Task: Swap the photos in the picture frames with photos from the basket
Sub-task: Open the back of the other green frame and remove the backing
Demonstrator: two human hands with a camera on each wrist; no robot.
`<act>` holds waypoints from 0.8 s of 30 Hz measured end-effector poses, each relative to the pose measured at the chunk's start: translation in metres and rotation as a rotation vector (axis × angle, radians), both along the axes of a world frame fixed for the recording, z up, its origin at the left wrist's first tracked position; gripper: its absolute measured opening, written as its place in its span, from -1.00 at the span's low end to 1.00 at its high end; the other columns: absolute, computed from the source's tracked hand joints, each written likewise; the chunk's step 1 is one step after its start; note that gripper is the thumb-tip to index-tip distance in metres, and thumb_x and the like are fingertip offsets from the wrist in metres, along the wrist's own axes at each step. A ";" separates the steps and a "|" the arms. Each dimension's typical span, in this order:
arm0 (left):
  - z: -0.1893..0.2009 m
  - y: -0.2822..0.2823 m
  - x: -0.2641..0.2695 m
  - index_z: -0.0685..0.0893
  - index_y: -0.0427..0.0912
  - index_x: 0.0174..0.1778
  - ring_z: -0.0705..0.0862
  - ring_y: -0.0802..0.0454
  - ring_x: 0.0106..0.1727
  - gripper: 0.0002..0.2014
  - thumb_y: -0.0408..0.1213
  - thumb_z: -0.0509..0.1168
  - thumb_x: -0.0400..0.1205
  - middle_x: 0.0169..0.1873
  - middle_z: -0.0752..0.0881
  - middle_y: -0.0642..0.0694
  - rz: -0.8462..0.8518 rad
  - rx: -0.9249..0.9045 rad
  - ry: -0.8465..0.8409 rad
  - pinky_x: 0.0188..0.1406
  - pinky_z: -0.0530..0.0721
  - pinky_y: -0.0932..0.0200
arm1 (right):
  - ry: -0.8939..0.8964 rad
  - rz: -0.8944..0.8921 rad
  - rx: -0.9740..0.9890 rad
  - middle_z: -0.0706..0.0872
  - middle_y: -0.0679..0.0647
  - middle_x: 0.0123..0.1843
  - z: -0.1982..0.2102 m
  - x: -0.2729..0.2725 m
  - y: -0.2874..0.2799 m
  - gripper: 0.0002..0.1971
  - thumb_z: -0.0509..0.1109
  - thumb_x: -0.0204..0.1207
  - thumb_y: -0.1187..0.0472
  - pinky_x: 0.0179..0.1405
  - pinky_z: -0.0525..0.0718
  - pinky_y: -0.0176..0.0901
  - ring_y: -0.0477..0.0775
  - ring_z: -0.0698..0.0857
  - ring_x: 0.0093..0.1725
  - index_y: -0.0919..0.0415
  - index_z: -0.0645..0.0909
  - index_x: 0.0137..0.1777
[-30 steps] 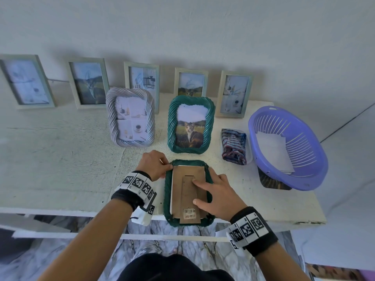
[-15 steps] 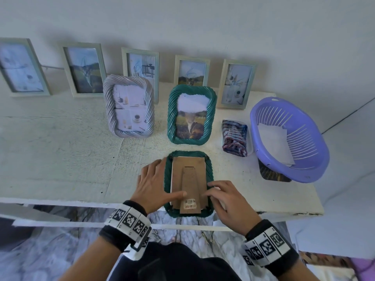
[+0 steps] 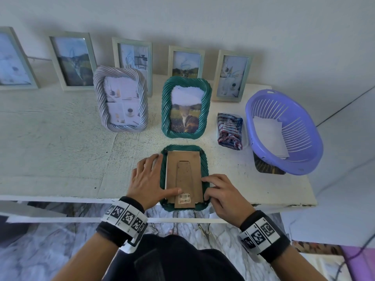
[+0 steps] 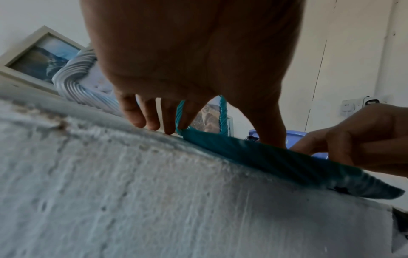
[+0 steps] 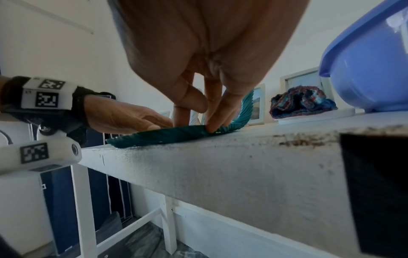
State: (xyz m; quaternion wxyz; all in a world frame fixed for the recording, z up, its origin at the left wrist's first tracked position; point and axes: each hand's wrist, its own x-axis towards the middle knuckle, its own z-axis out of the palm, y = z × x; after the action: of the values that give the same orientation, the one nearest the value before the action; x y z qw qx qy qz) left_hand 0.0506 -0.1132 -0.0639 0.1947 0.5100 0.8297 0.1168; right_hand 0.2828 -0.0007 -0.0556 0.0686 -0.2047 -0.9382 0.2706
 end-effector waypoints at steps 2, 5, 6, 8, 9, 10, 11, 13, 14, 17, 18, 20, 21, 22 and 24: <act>0.000 0.000 0.000 0.00 -0.03 0.68 0.10 -0.03 0.61 0.30 0.69 -0.01 0.07 0.63 0.13 0.03 -0.002 -0.003 0.002 0.55 0.22 -0.06 | 0.011 -0.039 0.000 0.67 0.11 0.26 0.001 -0.001 0.001 -0.72 0.09 0.46 0.24 0.23 0.55 -0.12 0.05 0.42 0.31 0.19 0.66 -0.23; -0.001 0.000 0.000 0.00 -0.03 0.69 0.09 -0.03 0.62 0.31 0.69 0.01 0.08 0.64 0.13 0.03 0.002 -0.004 -0.006 0.55 0.22 -0.08 | -0.029 -0.069 0.024 0.65 0.06 0.21 0.005 -0.006 -0.004 -0.61 0.04 0.47 0.18 0.19 0.61 -0.06 0.05 0.44 0.27 0.15 0.68 0.09; -0.001 0.000 0.000 0.00 -0.04 0.69 0.08 -0.03 0.62 0.31 0.69 0.01 0.08 0.65 0.12 0.03 0.003 -0.008 -0.010 0.55 0.22 -0.08 | -0.061 -0.073 0.042 0.61 0.04 0.20 0.006 -0.009 -0.006 -0.55 0.02 0.47 0.15 0.14 0.62 -0.10 0.06 0.43 0.27 0.07 0.64 0.24; -0.001 -0.001 0.000 -0.01 -0.05 0.70 0.06 -0.03 0.63 0.30 0.69 -0.01 0.10 0.66 0.11 0.02 -0.003 -0.016 -0.005 0.56 0.21 -0.09 | -0.111 -0.090 0.105 0.54 0.05 0.18 0.007 -0.014 -0.011 -0.47 0.01 0.48 0.11 0.01 0.64 -0.18 0.07 0.39 0.23 -0.08 0.56 0.42; -0.001 -0.001 -0.001 -0.02 -0.05 0.71 0.05 -0.03 0.64 0.30 0.69 -0.02 0.12 0.67 0.09 0.01 -0.010 -0.022 0.000 0.57 0.20 -0.10 | -0.117 -0.105 0.131 0.53 0.08 0.16 0.006 -0.017 -0.013 -0.46 0.02 0.47 0.11 -0.06 0.66 -0.18 0.08 0.39 0.21 -0.09 0.58 0.41; -0.001 -0.002 -0.001 -0.04 -0.06 0.71 0.04 -0.03 0.65 0.29 0.69 -0.03 0.14 0.68 0.08 0.01 -0.019 -0.030 0.002 0.58 0.19 -0.11 | -0.113 -0.124 0.147 0.53 0.09 0.14 0.005 -0.018 -0.015 -0.47 0.04 0.46 0.11 -0.11 0.68 -0.17 0.08 0.39 0.19 -0.08 0.62 0.38; -0.001 -0.003 -0.001 -0.06 -0.06 0.72 0.03 -0.03 0.66 0.29 0.71 -0.06 0.15 0.68 0.06 0.00 -0.033 -0.037 0.002 0.59 0.18 -0.12 | -0.108 -0.142 0.153 0.54 0.10 0.13 0.004 -0.019 -0.016 -0.48 0.05 0.45 0.12 -0.14 0.69 -0.17 0.08 0.39 0.17 -0.07 0.65 0.34; 0.001 -0.006 -0.006 -0.09 -0.06 0.72 -0.02 -0.01 0.67 0.31 0.75 -0.19 0.16 0.70 0.02 0.01 -0.072 -0.046 -0.020 0.61 0.12 -0.12 | -0.098 -0.160 0.159 0.55 0.11 0.17 0.004 -0.021 -0.019 -0.50 0.06 0.44 0.13 -0.17 0.70 -0.17 0.09 0.39 0.18 -0.05 0.69 0.29; 0.001 -0.008 -0.009 -0.09 -0.05 0.73 -0.05 0.03 0.68 0.30 0.75 -0.28 0.16 0.71 0.00 0.04 -0.091 -0.039 -0.050 0.63 0.09 -0.13 | -0.094 -0.164 0.161 0.54 0.11 0.22 0.004 -0.021 -0.020 -0.50 0.06 0.44 0.14 -0.17 0.70 -0.15 0.11 0.41 0.18 -0.04 0.69 0.27; 0.000 -0.016 -0.020 -0.11 0.00 0.73 -0.17 0.16 0.69 0.25 0.74 -0.23 0.21 0.70 -0.06 0.15 -0.154 -0.009 -0.152 0.68 0.00 -0.16 | -0.101 -0.173 0.177 0.57 0.09 0.30 0.005 -0.024 -0.024 -0.52 0.06 0.44 0.14 -0.15 0.72 -0.08 0.21 0.49 0.17 -0.02 0.71 0.23; -0.001 -0.019 -0.022 -0.14 0.01 0.73 -0.22 0.21 0.67 0.24 0.73 -0.16 0.22 0.69 -0.11 0.20 -0.185 -0.017 -0.159 0.66 -0.07 -0.10 | -0.101 -0.181 0.187 0.59 0.07 0.30 0.006 -0.025 -0.025 -0.53 0.07 0.44 0.14 -0.15 0.73 -0.05 0.22 0.51 0.16 -0.02 0.72 0.22; -0.003 -0.022 -0.023 -0.20 0.01 0.72 -0.31 0.28 0.64 0.25 0.71 -0.06 0.22 0.64 -0.22 0.27 -0.234 -0.029 -0.148 0.59 -0.16 0.04 | -0.100 -0.199 0.199 0.62 0.04 0.28 0.006 -0.026 -0.027 -0.54 0.07 0.44 0.13 -0.17 0.74 -0.01 0.21 0.50 0.14 -0.03 0.72 0.20; -0.004 -0.023 -0.023 -0.22 0.00 0.72 -0.33 0.27 0.63 0.27 0.71 -0.06 0.21 0.62 -0.26 0.28 -0.249 -0.025 -0.142 0.58 -0.17 0.06 | -0.099 -0.204 0.203 0.63 0.02 0.28 0.006 -0.026 -0.027 -0.55 0.07 0.44 0.13 -0.17 0.74 0.00 0.21 0.50 0.14 -0.04 0.72 0.19; -0.005 -0.023 -0.023 -0.24 -0.01 0.72 -0.35 0.26 0.63 0.28 0.73 -0.08 0.20 0.61 -0.29 0.27 -0.259 -0.023 -0.139 0.58 -0.17 0.05 | -0.099 -0.208 0.206 0.63 0.02 0.27 0.006 -0.026 -0.027 -0.55 0.08 0.44 0.13 -0.17 0.74 0.00 0.20 0.51 0.14 -0.04 0.71 0.19; -0.007 -0.022 -0.023 -0.28 0.00 0.71 -0.37 0.22 0.64 0.28 0.74 -0.11 0.20 0.61 -0.32 0.25 -0.270 -0.032 -0.145 0.58 -0.19 0.04 | -0.108 -0.220 0.202 0.64 0.01 0.27 0.006 -0.027 -0.028 -0.55 0.08 0.43 0.13 -0.18 0.74 0.01 0.20 0.52 0.13 -0.05 0.72 0.18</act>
State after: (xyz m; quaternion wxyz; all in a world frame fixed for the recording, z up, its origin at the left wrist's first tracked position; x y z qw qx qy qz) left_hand 0.0272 -0.1352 -0.0706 0.2761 0.6041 0.7390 0.1128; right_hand 0.2563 -0.0289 -0.0497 0.0673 -0.3124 -0.9350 0.1540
